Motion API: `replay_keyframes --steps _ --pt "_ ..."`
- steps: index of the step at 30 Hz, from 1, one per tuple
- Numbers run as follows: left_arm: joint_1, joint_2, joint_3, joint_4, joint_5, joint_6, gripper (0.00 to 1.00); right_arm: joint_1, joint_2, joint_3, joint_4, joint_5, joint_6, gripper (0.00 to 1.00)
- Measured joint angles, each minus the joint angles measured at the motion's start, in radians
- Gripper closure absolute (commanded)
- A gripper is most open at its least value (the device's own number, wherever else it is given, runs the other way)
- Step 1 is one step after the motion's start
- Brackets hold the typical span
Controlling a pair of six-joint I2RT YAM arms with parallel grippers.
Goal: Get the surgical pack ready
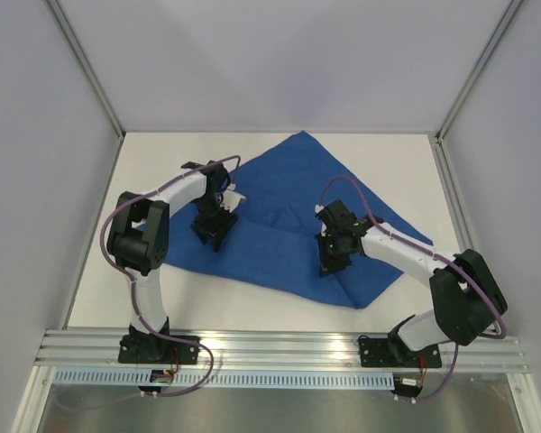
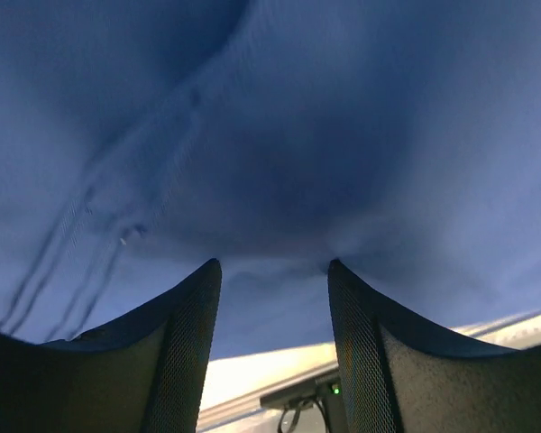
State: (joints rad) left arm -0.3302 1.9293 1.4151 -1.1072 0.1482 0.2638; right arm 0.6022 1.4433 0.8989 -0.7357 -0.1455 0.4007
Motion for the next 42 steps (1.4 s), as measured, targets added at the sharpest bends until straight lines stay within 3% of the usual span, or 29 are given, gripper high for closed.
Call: replay_keyframes --steps 6,14,21,28,42 --pt "-0.001 0.109 0.043 0.018 0.014 -0.012 0.38 -0.010 0.139 -0.048 0.137 -0.027 0.056 1.00" --pt "-0.001 0.118 0.060 0.000 0.018 -0.016 0.34 -0.055 0.154 -0.045 0.141 -0.080 0.100 1.00" --pt "-0.001 0.048 0.061 0.017 0.020 -0.016 0.33 -0.062 0.089 0.058 0.034 0.062 0.076 1.00" --pt "-0.002 -0.005 0.142 0.024 -0.002 -0.031 0.40 -0.060 0.039 0.123 0.010 0.111 0.073 1.00" --pt "-0.021 0.205 0.213 0.025 0.004 -0.054 0.42 -0.068 0.272 0.106 0.134 0.040 0.109 1.00"
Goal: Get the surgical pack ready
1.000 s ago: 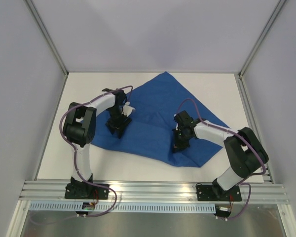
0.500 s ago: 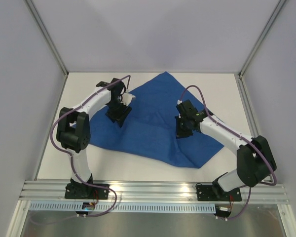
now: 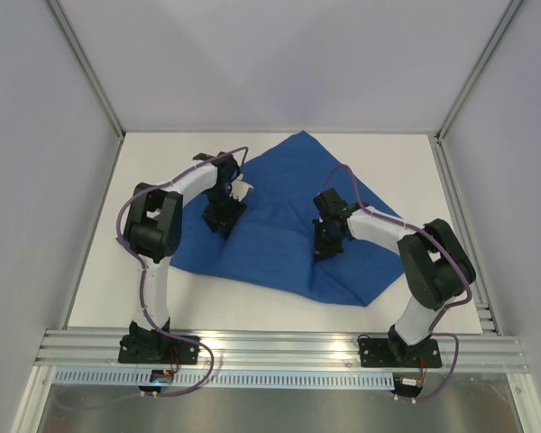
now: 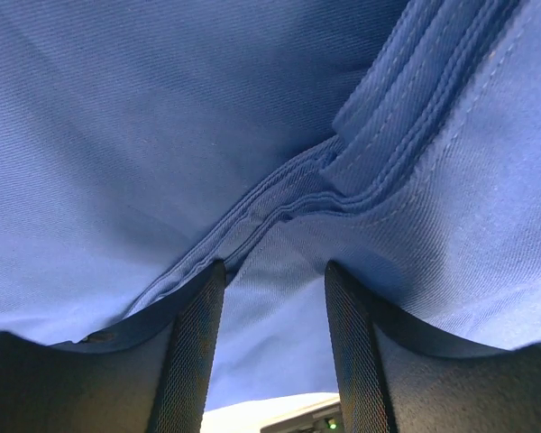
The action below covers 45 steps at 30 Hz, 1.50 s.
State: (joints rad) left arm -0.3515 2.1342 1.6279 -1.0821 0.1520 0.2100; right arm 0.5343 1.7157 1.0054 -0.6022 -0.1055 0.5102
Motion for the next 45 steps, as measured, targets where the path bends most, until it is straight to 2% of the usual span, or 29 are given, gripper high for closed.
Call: replay_keyframes --steps 11,18,23,27,32,37,45 --pt "0.015 0.021 0.039 -0.037 0.031 -0.034 0.37 -0.045 0.030 0.028 0.017 -0.035 0.016 1.00" --pt "0.017 -0.074 -0.005 -0.045 -0.005 -0.032 0.33 -0.085 0.017 0.069 0.006 0.029 -0.031 0.99" --pt "0.028 -0.209 -0.066 -0.083 -0.036 -0.028 0.34 -0.072 -0.134 0.069 -0.091 0.098 -0.072 0.99" --pt "0.055 -0.258 -0.159 -0.125 -0.042 -0.022 0.36 -0.010 -0.279 0.051 -0.165 0.134 -0.089 0.99" --pt "0.072 -0.220 -0.237 -0.188 0.014 -0.018 0.37 0.089 -0.348 -0.090 -0.147 0.033 -0.066 0.99" --pt "0.070 -0.155 -0.270 -0.167 0.066 -0.022 0.37 0.090 -0.346 -0.332 -0.096 -0.028 0.023 0.99" --pt "0.075 -0.094 -0.269 -0.148 0.067 -0.031 0.37 0.042 -0.317 -0.345 -0.065 -0.095 0.093 0.99"
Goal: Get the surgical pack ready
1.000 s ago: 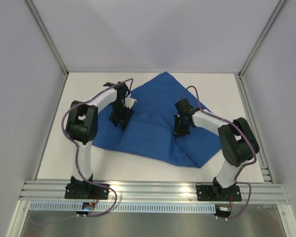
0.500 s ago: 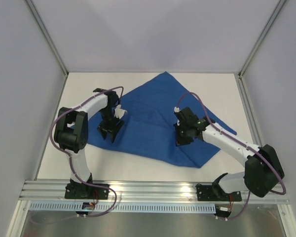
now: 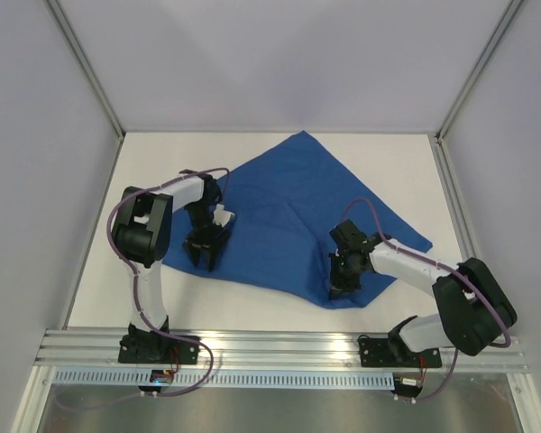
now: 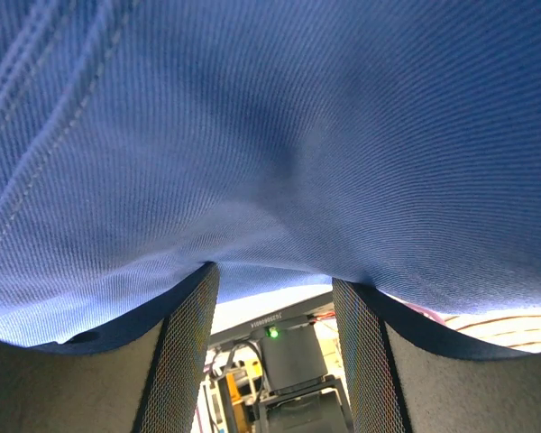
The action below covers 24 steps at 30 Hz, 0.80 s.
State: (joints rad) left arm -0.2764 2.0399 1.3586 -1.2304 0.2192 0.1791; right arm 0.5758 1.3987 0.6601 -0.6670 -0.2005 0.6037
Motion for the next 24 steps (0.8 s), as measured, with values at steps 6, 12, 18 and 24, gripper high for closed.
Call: replay_keyframes --steps 6,12,18,24 --pt "0.032 0.000 0.016 -0.010 0.008 0.001 0.35 -0.006 -0.011 0.032 -0.045 0.045 0.010 0.99" --pt "0.117 -0.067 0.066 0.003 0.004 -0.001 0.30 -0.159 -0.107 0.167 -0.100 0.112 0.009 0.96" --pt "0.386 -0.204 0.092 0.048 -0.020 -0.034 0.18 -0.387 -0.154 0.227 -0.090 0.145 -0.012 0.92" --pt "0.698 -0.203 0.092 0.119 -0.069 -0.084 0.07 -0.408 -0.087 0.278 -0.091 0.139 -0.065 0.92"
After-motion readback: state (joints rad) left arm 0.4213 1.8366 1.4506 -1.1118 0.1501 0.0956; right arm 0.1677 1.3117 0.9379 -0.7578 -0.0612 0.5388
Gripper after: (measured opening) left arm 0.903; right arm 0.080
